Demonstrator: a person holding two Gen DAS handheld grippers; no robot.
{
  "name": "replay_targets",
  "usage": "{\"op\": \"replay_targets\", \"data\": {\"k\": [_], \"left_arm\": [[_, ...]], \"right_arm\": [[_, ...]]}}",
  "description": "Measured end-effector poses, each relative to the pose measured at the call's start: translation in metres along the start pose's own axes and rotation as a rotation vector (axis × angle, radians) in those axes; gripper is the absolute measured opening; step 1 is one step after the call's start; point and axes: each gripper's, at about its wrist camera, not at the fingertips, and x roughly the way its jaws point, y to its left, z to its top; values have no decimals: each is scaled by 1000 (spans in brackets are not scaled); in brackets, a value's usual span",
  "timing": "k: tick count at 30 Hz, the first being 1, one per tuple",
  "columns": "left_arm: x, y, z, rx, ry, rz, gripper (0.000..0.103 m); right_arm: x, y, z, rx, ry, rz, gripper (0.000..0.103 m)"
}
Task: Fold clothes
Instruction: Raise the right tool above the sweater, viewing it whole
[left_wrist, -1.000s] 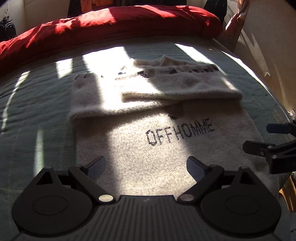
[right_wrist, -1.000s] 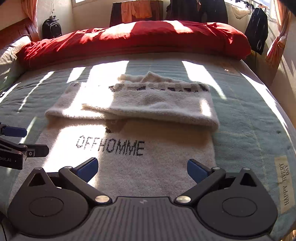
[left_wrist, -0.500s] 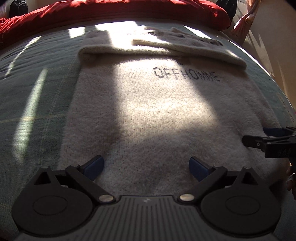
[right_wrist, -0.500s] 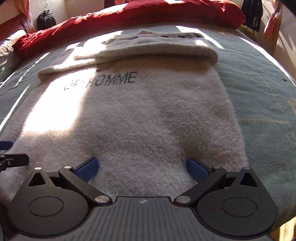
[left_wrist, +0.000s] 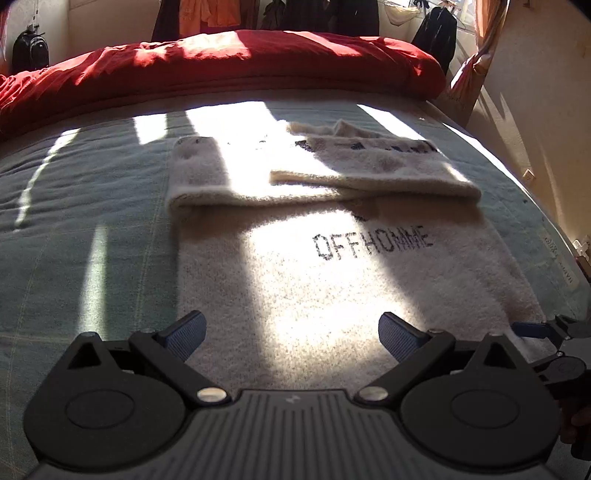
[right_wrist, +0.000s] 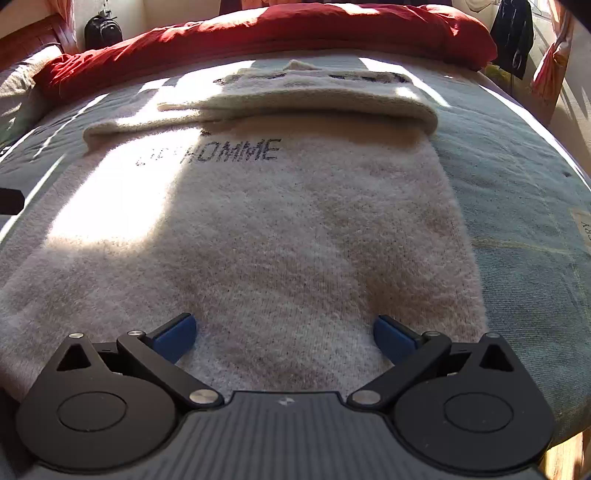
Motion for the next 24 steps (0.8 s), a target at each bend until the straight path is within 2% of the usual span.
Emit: {"op": "replay_targets", "data": {"k": [4,7,10,13,18,21,24], "left_arm": [[41,11,71,38,-85,14,99],[88,17,94,38,-84,47,99],[122,25,90,-3,-61,41,99],[142,36,67,-45,-29,36,99],[136,30,50,0,28,30,99],[119,15,66,19,-32,-31,99],[129,-19,84,41,-56,-116,99]], "right_arm": [[2,3,0,-4,-3,-16,103],[3,4,1,-4,-2,-20,103],[4,4,1,-4,-4,-19,103],[3,4,-1,-4,-13,-20,103],[3,5,-4,-5,-33,-24,103],[3,5,-6,-5,-48,-26,103],[4,6,-6,-2,-56,-32,103]]}}
